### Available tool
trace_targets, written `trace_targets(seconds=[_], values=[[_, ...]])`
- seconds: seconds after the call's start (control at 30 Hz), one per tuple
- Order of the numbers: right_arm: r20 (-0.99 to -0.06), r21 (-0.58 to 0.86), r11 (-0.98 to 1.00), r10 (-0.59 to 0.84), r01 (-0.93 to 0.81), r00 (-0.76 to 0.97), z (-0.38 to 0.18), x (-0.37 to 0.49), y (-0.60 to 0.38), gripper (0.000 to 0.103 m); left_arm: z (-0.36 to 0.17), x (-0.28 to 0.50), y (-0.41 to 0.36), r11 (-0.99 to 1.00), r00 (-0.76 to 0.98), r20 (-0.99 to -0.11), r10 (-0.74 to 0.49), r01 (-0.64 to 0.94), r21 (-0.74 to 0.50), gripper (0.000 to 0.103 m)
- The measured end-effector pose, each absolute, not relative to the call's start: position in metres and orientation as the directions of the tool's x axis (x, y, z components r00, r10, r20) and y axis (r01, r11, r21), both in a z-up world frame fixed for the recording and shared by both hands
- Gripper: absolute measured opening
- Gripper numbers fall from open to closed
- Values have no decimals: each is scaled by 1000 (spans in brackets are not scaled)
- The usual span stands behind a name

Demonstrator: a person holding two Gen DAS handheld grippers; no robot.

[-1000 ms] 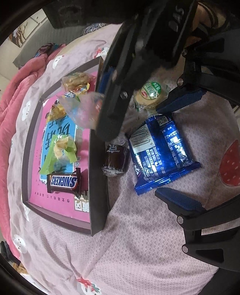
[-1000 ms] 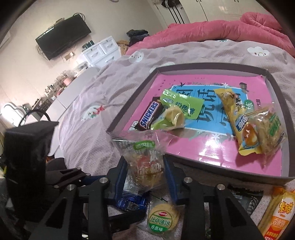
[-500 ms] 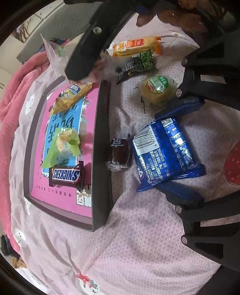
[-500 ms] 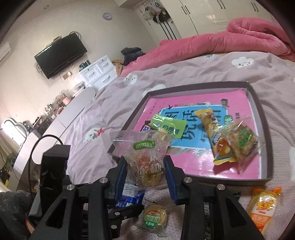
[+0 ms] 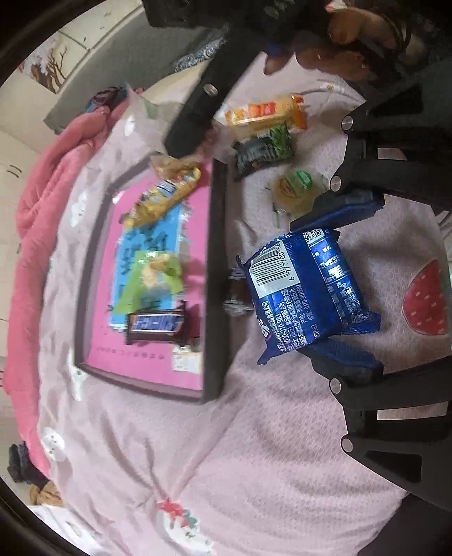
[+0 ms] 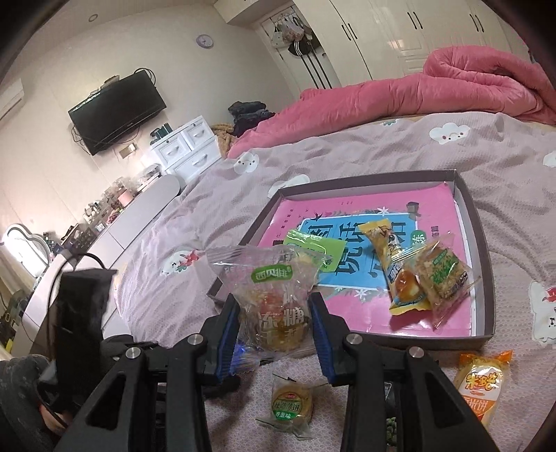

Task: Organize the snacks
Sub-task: 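Lift both held snacks and carry them over the tray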

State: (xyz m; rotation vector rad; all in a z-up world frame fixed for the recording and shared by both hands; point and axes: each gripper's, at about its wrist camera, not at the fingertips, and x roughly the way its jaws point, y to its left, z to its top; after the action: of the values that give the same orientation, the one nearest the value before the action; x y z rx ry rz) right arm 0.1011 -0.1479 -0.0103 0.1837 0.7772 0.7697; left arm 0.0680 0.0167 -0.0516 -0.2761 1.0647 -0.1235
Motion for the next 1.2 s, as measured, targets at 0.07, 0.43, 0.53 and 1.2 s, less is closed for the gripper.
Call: trace_targets(seconds=[0.07, 0.43, 0.53, 1.2], values=[[-560, 413, 721, 683, -556, 470, -8, 100, -149, 40, -44, 65, 19, 958, 501, -833, -234, -30, -287, 59], [-523, 391, 755, 653, -527, 547, 4, 102, -163, 40, -3, 71, 35, 957, 601, -775, -195, -58, -285, 59], [-515, 394, 762, 646, -513, 564, 7, 104, -167, 40, 2, 75, 40, 960, 612, -773, -167, -76, -268, 59], [-468, 416, 796, 603, -441, 647, 19, 123, -187, 40, 2, 121, 37, 965, 624, -767, -148, -78, -249, 59]])
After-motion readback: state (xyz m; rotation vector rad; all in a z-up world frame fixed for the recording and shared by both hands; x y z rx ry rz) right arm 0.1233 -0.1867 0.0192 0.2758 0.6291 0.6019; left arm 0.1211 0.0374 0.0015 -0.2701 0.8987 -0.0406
